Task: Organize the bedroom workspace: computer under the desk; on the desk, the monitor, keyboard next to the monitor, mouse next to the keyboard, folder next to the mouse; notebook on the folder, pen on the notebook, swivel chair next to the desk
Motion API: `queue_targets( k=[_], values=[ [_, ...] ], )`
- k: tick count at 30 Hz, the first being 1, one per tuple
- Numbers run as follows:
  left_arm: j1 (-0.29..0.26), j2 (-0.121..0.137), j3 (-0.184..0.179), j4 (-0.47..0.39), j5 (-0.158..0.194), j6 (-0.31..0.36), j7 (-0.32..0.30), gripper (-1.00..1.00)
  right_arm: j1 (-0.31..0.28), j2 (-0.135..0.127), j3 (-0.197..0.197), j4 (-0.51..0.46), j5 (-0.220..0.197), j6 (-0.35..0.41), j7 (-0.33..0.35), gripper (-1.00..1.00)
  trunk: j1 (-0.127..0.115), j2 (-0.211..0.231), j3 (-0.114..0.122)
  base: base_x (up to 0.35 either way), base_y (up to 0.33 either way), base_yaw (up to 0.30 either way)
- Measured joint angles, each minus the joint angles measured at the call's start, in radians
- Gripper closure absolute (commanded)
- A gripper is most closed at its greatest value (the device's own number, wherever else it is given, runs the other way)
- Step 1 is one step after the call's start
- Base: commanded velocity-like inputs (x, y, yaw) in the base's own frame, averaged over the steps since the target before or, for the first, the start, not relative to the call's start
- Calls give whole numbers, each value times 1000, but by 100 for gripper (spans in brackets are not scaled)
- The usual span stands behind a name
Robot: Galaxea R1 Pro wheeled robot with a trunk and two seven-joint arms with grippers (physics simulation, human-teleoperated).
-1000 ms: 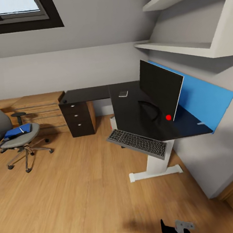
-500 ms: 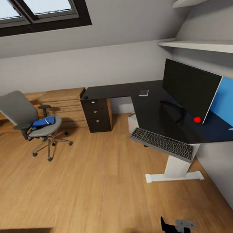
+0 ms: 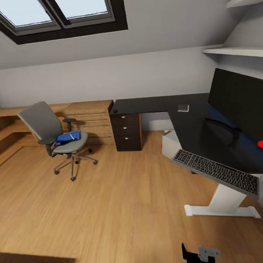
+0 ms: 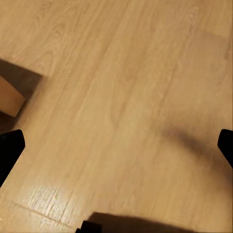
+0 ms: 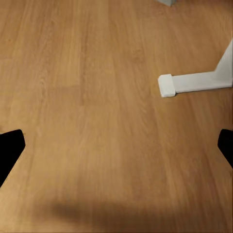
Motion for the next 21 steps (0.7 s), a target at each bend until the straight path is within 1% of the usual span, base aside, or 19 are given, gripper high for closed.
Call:
queue_targets(
  k=[4, 7, 12, 21],
  values=[
    [0, -1, 0, 1, 0, 2, 0, -100, 1, 0, 0, 0, 22, 0, 1, -100, 0, 0, 6, 250, 249, 10],
    [0, -1, -1, 1, 0, 2, 0, -100, 1, 0, 0, 0, 31, 2, 2, -100, 0, 0, 11, 251, 245, 3],
    [0, 0, -1, 1, 0, 2, 0, -100, 1, -1, 0, 0, 34, 6, 2, -100, 0, 0, 17, 259, 223, 1],
    [0, -1, -3, 1, 0, 2, 0, -100, 2, -1, 0, 0, 35, 8, 5, -100, 0, 0, 18, 278, 176, 0]
  ],
)
